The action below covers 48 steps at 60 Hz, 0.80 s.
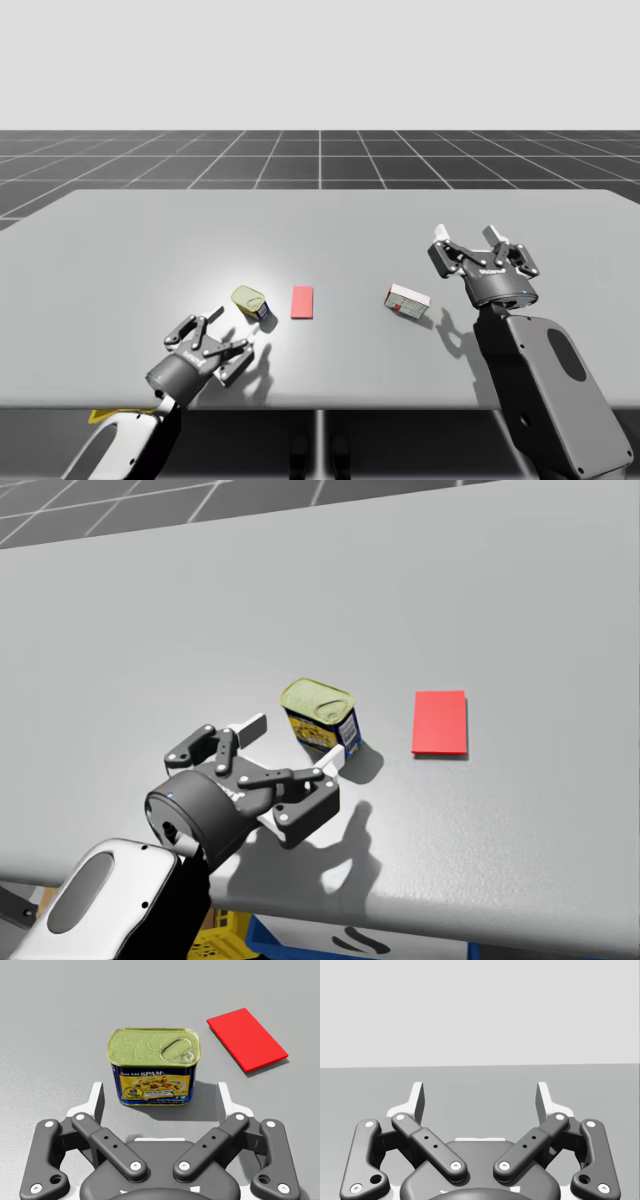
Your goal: Look at the card. If it is red, pick the object on the left. If it is green, pick the object on the right.
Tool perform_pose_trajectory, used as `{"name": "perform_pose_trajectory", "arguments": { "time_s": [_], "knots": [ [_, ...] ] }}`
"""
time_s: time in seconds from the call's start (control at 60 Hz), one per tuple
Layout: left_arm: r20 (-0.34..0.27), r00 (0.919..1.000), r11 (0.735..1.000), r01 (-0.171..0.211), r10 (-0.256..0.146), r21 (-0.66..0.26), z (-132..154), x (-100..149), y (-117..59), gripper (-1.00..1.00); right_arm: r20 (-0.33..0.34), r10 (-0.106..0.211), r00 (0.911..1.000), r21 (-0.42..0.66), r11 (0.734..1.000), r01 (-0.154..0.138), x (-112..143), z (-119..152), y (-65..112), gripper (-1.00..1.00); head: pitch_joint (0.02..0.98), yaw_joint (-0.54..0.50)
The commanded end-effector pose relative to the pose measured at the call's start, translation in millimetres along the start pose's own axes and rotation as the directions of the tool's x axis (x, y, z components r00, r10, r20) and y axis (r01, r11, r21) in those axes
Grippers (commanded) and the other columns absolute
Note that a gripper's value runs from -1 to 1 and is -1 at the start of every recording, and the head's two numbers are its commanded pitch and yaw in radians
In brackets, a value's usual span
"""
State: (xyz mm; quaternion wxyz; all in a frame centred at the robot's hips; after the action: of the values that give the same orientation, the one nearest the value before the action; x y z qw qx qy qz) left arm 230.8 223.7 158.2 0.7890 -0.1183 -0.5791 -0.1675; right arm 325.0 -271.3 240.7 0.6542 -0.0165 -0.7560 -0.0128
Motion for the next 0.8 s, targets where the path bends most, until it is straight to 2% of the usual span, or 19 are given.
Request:
{"name": "perform_pose_trajectory", "arguments": {
  "time_s": [0.017,0.4,0.583,0.667,0.683,0.7,0.717,0.733,0.75,0.767,0.8],
  "knots": [
    [-0.021,0.9998,1.000,0.004,-0.003,0.014,-15,-3,-1.4,-1.00,0.001,0.000,1.0000,-0.001,1.000,0.000,0,0,-0.5,-1.00,0.861,0.28],
    [-0.041,0.9991,0.999,0.011,-0.009,0.044,-47,7,-5.1,-1.00,0.005,-0.001,1.0000,-0.003,1.000,0.001,1,0,-1.9,-1.00,0.864,0.27],
    [-0.059,0.9982,0.999,0.005,-0.002,0.052,-62,6,-4.3,-1.00,0.008,-0.001,1.0000,-0.004,1.000,0.002,2,0,-2.5,-1.00,0.866,0.26],
    [-0.080,0.9967,0.999,-0.010,0.013,0.046,-65,1,-3.7,-1.00,0.008,-0.002,1.0000,-0.005,1.000,0.002,2,0,-2.6,-1.00,0.865,0.26],
    [-0.080,0.9967,0.999,-0.008,0.012,0.050,-64,1,-3.6,-0.92,0.007,-0.002,1.0000,-0.005,1.000,0.002,2,0,-2.5,-1.00,0.865,0.26],
    [-0.083,0.9965,0.999,-0.006,0.010,0.053,-65,-1,-3.4,-0.61,0.007,-0.002,1.0000,-0.005,1.000,0.002,2,0,-2.5,-1.00,0.865,0.26],
    [-0.084,0.9964,0.998,-0.004,0.009,0.055,-64,-1,-3.4,-0.41,0.007,-0.001,1.0000,-0.005,1.000,0.001,2,0,-2.4,-1.00,0.864,0.26],
    [-0.083,0.9965,0.999,-0.005,0.009,0.054,-64,-1,-3.5,0.13,0.007,-0.001,1.0000,-0.005,1.000,0.001,2,0,-2.4,-1.00,0.864,0.26],
    [-0.087,0.9962,0.999,-0.007,0.011,0.052,-64,-2,-3.3,0.48,0.007,-0.001,1.0000,-0.004,1.000,0.001,2,0,-2.4,-1.00,0.863,0.26],
    [-0.089,0.9960,0.999,-0.004,0.008,0.049,-64,-2,-3.4,0.93,0.008,-0.001,1.0000,-0.004,1.000,0.001,2,0,-2.5,-1.00,0.861,0.26],
    [-0.090,0.9959,0.999,-0.004,0.008,0.048,-64,-3,-3.5,0.98,0.008,0.000,1.0000,-0.004,1.000,0.000,2,0,-2.5,-1.00,0.860,0.26]
  ]
}}
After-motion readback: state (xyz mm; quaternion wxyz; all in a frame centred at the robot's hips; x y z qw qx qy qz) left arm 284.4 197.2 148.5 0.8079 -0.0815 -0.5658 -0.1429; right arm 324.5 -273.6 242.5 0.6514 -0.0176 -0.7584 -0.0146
